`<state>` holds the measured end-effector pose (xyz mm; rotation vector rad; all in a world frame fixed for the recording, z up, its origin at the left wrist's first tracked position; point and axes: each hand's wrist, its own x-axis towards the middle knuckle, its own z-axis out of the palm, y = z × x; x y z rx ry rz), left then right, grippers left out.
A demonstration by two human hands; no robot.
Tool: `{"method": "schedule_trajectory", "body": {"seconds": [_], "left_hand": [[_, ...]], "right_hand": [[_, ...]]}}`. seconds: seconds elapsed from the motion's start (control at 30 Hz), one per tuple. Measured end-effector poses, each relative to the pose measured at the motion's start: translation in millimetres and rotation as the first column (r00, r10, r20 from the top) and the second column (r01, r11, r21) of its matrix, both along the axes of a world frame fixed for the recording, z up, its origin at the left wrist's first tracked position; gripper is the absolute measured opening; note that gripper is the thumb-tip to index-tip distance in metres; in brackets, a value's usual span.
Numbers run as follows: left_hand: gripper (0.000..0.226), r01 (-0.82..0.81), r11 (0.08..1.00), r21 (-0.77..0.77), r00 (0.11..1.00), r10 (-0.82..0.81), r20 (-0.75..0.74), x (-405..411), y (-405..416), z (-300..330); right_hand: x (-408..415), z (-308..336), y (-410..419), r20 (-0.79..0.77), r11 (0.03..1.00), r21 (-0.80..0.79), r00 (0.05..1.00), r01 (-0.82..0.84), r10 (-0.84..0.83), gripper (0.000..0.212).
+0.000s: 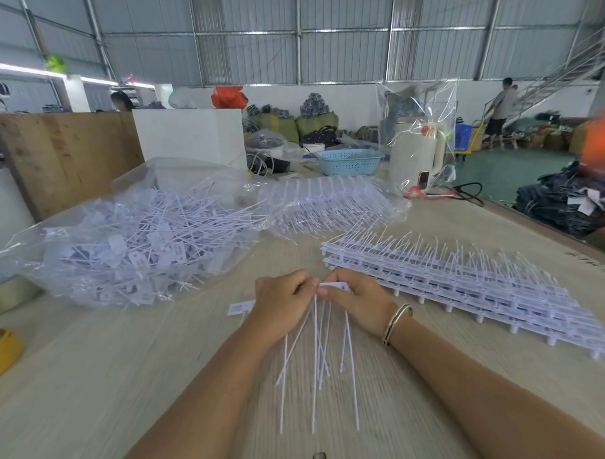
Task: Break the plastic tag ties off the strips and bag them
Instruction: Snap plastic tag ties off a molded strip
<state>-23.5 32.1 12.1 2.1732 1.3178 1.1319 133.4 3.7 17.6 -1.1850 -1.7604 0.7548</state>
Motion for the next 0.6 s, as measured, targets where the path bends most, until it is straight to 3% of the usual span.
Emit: {"method": "schedule_trajectory", "body": {"seconds": [0.07, 0.47, 0.6], "left_hand": [[0.046, 0.010, 0.997, -0.072, 0.997, -0.004, 0.079, 0, 3, 1], [0.041, 0.167, 0.960, -0.226, 0.972, -0.121, 0.203, -1, 1, 10], [0.039, 0.238, 0.933, -0.272, 0.943, -0.155, 0.293, -2, -2, 12]], "right_hand": [[-2, -1, 0, -0.016, 0.998, 0.050, 0.999, 0.036, -0.035, 0.018], [-5, -2, 0, -0.006, 0.964, 0.247, 0.995, 0.098, -0.100, 0.029], [-7, -2, -2, -0.013, 0.947, 0.310, 0.996, 0.084, -0.084, 0.021]]}}
